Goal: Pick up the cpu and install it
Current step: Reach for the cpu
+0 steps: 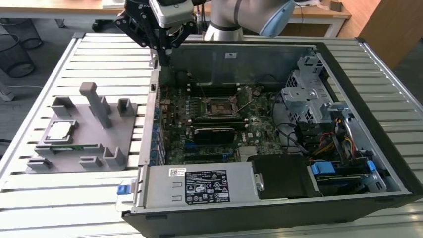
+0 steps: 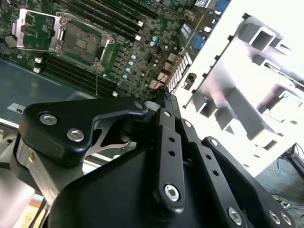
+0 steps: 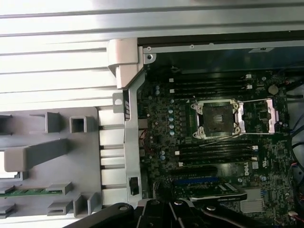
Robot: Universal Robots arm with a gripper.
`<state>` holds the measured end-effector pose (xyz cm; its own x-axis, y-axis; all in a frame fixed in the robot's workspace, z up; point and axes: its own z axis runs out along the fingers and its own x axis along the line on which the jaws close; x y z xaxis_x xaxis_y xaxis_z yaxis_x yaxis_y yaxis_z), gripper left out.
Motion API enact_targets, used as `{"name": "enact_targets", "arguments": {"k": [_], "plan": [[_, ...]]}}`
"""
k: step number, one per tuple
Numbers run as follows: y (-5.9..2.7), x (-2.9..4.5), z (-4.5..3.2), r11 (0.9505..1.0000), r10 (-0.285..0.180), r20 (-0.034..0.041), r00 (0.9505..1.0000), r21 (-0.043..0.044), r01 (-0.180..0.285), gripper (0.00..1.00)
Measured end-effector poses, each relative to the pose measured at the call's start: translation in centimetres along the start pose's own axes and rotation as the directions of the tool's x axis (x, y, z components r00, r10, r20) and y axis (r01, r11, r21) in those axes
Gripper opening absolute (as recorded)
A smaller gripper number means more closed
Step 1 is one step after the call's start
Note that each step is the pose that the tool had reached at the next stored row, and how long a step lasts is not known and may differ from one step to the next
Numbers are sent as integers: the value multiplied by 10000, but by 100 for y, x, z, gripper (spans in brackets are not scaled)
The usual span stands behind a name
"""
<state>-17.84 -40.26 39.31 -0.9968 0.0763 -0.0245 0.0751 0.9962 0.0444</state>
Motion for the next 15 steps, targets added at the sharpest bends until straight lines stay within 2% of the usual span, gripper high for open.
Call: {"name": "enact_targets", "arguments": {"k": [15], "plan": [[-55,90,-4,10000,0,-4,10000,1,0,11]]}}
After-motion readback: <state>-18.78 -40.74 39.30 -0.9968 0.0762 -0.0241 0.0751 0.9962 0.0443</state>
